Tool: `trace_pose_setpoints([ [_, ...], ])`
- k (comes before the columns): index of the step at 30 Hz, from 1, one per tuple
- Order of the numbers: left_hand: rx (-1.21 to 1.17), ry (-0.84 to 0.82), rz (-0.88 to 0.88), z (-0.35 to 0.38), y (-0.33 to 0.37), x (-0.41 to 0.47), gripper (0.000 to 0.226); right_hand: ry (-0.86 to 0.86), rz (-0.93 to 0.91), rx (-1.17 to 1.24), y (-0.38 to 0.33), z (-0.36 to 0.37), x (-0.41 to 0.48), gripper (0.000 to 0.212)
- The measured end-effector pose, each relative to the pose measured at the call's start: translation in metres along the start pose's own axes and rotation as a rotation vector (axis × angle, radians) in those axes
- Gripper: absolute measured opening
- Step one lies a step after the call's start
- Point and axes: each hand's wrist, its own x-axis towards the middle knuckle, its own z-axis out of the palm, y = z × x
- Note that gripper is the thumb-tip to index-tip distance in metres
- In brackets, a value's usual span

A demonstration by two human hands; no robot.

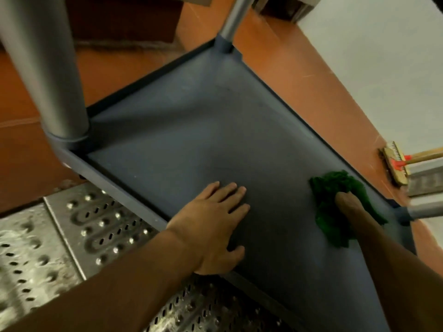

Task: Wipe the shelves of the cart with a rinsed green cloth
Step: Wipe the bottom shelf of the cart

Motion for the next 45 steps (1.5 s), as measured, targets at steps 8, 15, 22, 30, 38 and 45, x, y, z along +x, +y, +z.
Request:
trace_pose_setpoints([
  [8, -0.017, -0.015, 0.032, -0.001, 0.002, 0.0, 0.086, -0.132, -0.295, -0.123, -0.147, 0.031, 0.054, 0.069],
  [15, 0.025, -0.017, 0.037, 0.001, 0.003, 0.002, 0.084, -0.16, -0.689, -0.109, -0.284, 0.065, -0.075, 0.061],
  [22, 0.045, -0.008, 0.014, -0.001, 0.005, 0.001, 0.073, -0.257, -1.099, -0.096, -0.288, 0.083, -0.171, 0.052],
  [30, -0.138, 0.441, -0.13, -0.003, 0.007, -0.013, 0.039, -0.133, -1.155, -0.123, -0.186, 0.083, -0.18, 0.055],
  [38, -0.073, 0.431, -0.25, 0.0, 0.006, -0.009, 0.042, -0.06, -0.83, -0.092, -0.051, 0.055, -0.141, 0.07],
  [45, -0.077, 0.446, -0.242, -0.001, 0.007, -0.011, 0.045, -0.025, -0.583, 0.114, 0.062, 0.029, -0.156, 0.054],
])
